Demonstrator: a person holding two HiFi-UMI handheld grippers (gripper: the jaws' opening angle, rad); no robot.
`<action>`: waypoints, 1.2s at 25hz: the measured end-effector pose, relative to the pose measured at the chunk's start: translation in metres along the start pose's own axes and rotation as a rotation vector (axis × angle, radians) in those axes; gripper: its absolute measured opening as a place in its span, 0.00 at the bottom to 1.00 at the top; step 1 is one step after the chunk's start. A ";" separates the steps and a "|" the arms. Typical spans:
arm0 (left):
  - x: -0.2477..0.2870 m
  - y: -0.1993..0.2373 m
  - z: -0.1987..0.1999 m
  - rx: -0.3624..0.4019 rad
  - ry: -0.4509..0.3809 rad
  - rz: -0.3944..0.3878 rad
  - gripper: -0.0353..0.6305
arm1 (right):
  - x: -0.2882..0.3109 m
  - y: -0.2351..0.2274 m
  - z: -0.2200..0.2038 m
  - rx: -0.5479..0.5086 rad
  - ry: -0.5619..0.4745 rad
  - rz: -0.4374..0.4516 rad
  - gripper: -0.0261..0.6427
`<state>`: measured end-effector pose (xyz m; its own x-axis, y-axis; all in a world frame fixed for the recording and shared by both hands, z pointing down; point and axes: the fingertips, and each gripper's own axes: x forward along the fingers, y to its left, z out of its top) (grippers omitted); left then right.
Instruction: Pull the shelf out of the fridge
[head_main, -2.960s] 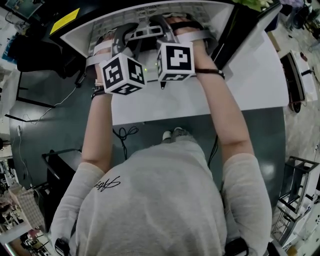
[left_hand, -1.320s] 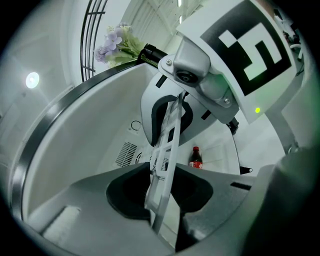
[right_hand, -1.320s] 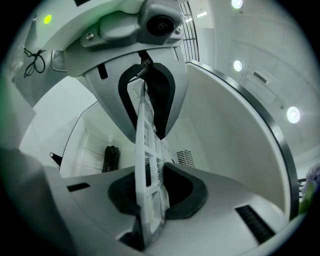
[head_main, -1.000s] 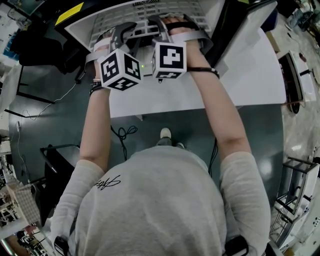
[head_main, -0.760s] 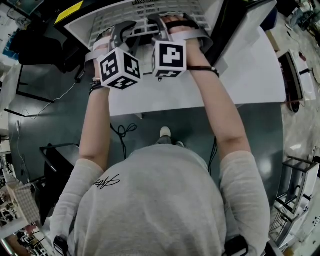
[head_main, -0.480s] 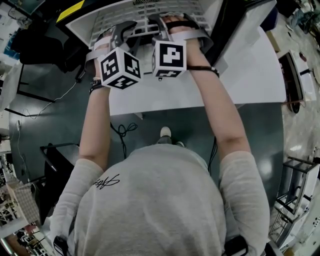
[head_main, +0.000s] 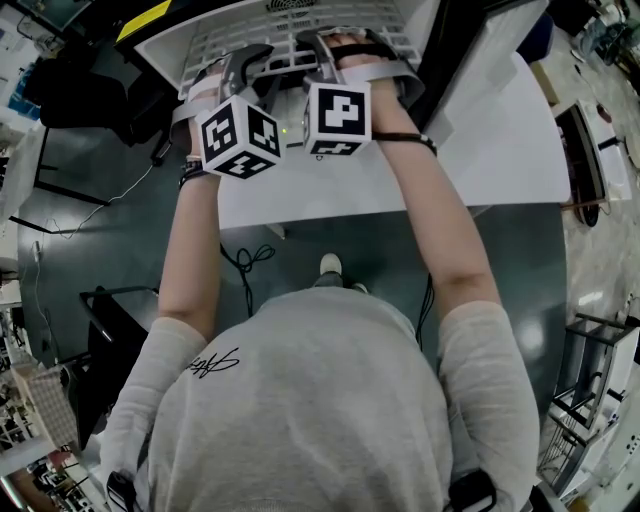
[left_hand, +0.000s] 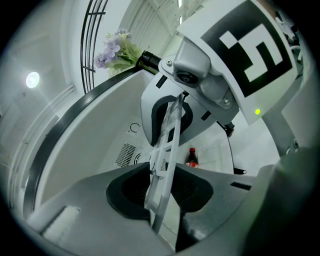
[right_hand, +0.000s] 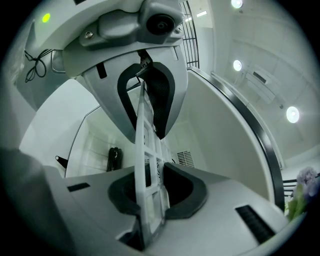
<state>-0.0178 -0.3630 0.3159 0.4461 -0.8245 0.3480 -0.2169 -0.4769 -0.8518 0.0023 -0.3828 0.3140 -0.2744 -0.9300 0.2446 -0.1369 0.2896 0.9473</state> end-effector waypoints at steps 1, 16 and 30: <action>-0.001 0.000 0.000 0.000 0.000 0.000 0.19 | -0.001 0.000 0.000 0.000 0.000 0.000 0.13; -0.008 -0.004 0.003 0.001 -0.001 0.004 0.19 | -0.009 0.002 0.002 0.002 0.000 -0.001 0.13; -0.014 -0.008 0.006 -0.002 0.002 0.001 0.19 | -0.017 0.004 0.004 0.003 -0.001 -0.004 0.13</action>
<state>-0.0173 -0.3455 0.3151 0.4440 -0.8256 0.3482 -0.2190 -0.4768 -0.8513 0.0029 -0.3654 0.3130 -0.2753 -0.9307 0.2409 -0.1405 0.2869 0.9476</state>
